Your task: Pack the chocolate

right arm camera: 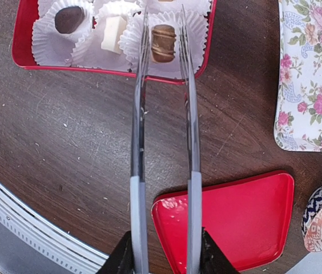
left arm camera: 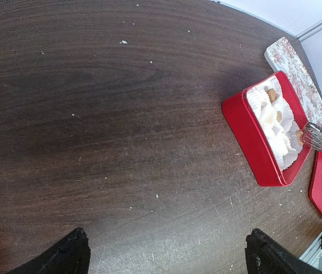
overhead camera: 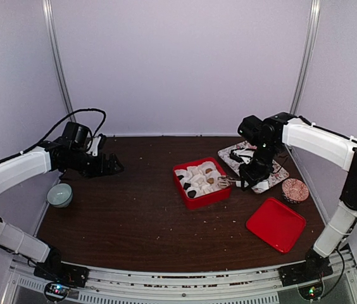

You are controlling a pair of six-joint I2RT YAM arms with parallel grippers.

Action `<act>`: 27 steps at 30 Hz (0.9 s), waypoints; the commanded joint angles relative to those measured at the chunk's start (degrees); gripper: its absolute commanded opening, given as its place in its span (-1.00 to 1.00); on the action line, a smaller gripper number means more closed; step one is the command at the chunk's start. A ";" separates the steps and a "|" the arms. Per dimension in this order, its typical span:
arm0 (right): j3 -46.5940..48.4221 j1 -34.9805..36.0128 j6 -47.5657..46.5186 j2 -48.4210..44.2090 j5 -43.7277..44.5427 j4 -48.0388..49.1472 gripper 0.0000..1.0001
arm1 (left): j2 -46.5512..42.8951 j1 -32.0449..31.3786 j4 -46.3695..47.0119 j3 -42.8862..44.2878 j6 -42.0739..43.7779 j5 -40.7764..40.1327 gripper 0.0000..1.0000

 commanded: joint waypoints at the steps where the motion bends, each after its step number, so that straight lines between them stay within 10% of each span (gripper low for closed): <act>1: 2.68 0.13 0.27 -0.39 1.51 -0.66 -0.33 | -0.12 0.74 2.26 0.54 0.65 0.51 0.96; 27: 1.60 -14.89 14.21 0.50 9.46 20.73 -0.33 | -1.45 0.94 -0.39 2.30 -0.31 -1.69 0.96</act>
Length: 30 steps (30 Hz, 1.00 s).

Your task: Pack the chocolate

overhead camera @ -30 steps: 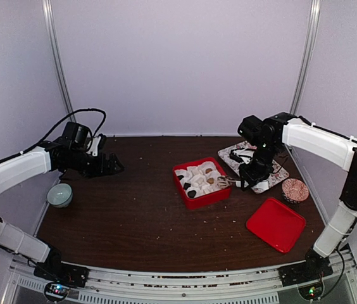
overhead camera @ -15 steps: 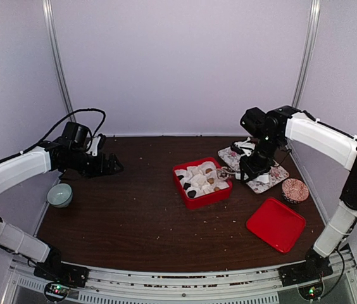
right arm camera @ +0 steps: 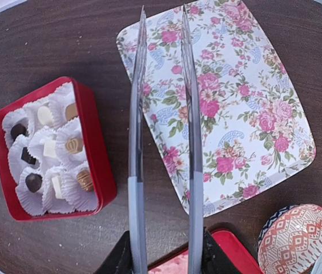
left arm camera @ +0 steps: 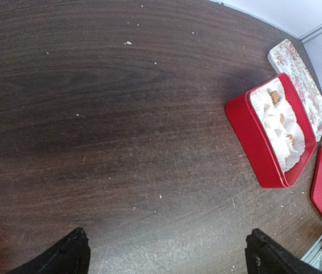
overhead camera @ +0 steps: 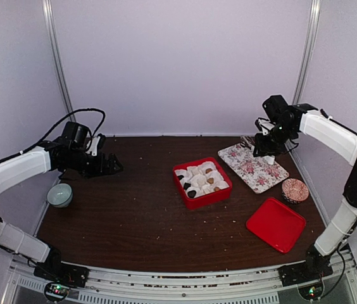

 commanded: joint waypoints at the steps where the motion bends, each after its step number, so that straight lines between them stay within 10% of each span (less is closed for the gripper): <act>1: -2.16 -1.23 4.29 2.58 4.92 7.55 -0.33 | -1.55 0.52 -0.24 2.22 -0.29 -1.39 0.96; 30: -11.49 -2.66 4.57 14.61 9.43 19.40 0.19 | -0.81 0.53 -0.65 2.61 -1.25 -1.03 0.95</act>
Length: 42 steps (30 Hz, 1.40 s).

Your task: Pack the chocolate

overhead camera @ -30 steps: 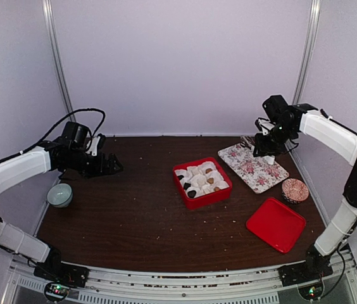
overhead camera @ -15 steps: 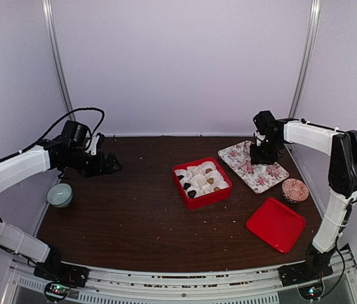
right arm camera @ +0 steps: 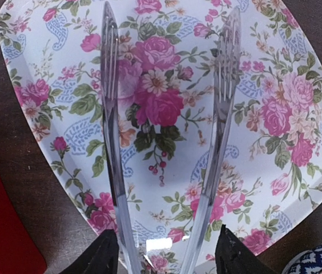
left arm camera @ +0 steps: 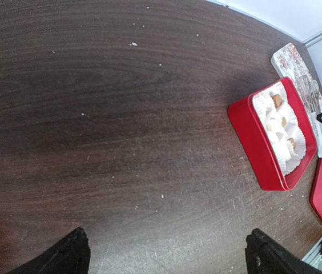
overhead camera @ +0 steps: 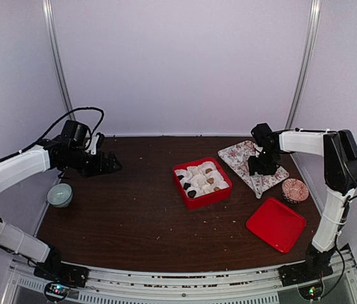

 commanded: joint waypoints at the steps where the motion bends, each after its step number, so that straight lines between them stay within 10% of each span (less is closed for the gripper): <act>1: -0.79 -0.35 -0.35 0.67 0.66 1.58 0.22 | -0.70 0.56 0.77 1.58 -0.28 0.02 0.95; 14: -3.13 -0.20 -2.58 -16.15 -7.51 -6.91 0.68 | -2.19 0.53 0.70 0.46 0.37 -0.77 0.95; 26: -17.69 13.55 -1.39 -30.21 -12.58 -16.15 0.49 | 1.10 0.49 1.08 3.06 3.95 4.82 0.96; 42: -24.56 24.49 1.81 -21.44 -8.97 -13.42 -0.02 | 1.59 0.38 0.96 1.36 3.93 6.04 0.96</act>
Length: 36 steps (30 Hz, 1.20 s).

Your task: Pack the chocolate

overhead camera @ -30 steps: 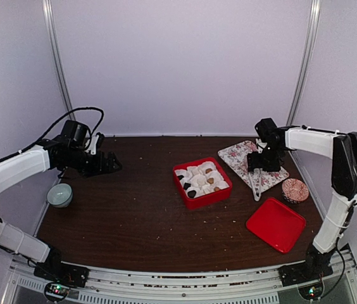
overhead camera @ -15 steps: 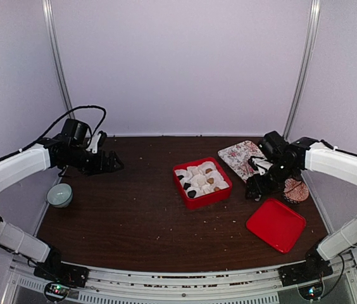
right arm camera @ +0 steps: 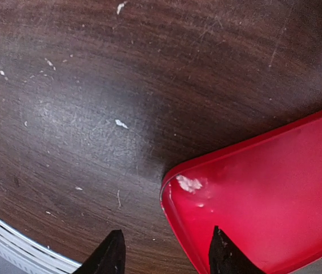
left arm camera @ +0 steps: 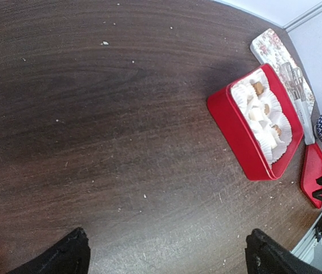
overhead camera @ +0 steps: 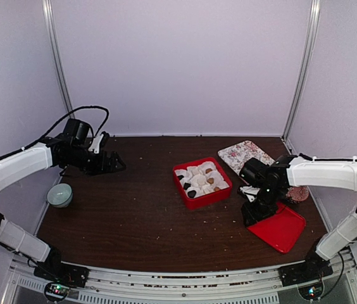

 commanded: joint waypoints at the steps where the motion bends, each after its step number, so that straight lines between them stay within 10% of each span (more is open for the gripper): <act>1: -1.48 1.75 1.54 2.33 1.75 1.73 -0.04 | -0.64 0.35 0.91 -0.49 0.76 0.62 0.96; 36: -3.99 7.29 13.49 -3.34 -12.32 11.22 -1.00 | -6.99 0.35 -0.85 -4.85 -0.20 -1.45 0.95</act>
